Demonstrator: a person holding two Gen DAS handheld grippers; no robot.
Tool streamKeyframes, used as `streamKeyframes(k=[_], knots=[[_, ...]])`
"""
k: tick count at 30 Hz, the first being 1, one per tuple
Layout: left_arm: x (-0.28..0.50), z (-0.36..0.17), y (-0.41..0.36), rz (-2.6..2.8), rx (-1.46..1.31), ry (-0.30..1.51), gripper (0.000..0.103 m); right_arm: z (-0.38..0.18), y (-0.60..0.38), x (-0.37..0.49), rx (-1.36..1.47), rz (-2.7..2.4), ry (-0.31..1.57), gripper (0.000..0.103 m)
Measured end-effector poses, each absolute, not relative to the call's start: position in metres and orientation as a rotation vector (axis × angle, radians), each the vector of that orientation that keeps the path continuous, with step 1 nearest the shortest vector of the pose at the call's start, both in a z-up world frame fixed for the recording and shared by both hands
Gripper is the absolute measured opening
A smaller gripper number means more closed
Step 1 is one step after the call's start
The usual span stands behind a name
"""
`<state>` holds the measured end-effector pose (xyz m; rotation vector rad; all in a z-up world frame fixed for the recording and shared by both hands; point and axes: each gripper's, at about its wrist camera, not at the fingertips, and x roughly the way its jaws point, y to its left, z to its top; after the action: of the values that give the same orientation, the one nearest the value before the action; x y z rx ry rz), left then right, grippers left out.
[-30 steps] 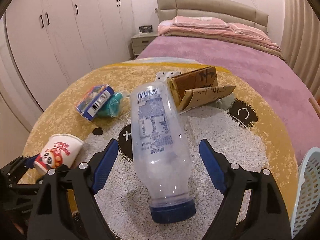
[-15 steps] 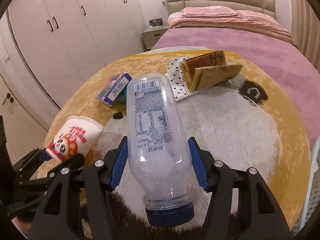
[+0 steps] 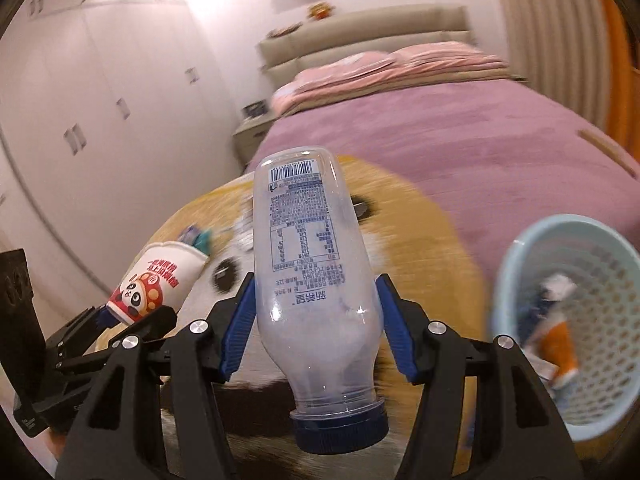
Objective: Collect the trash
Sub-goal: 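Carry bottle and cup over the blue basket and open both tools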
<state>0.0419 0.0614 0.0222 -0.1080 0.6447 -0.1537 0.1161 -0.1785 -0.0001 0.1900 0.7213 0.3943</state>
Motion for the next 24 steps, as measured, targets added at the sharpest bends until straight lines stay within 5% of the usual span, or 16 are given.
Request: streamKeyframes(k=[24], knots=[[0.134,-0.020,-0.160,-0.540,0.032,0.833,0.069,-0.050,-0.387,0.131,0.435,-0.136,0.811,0.056]])
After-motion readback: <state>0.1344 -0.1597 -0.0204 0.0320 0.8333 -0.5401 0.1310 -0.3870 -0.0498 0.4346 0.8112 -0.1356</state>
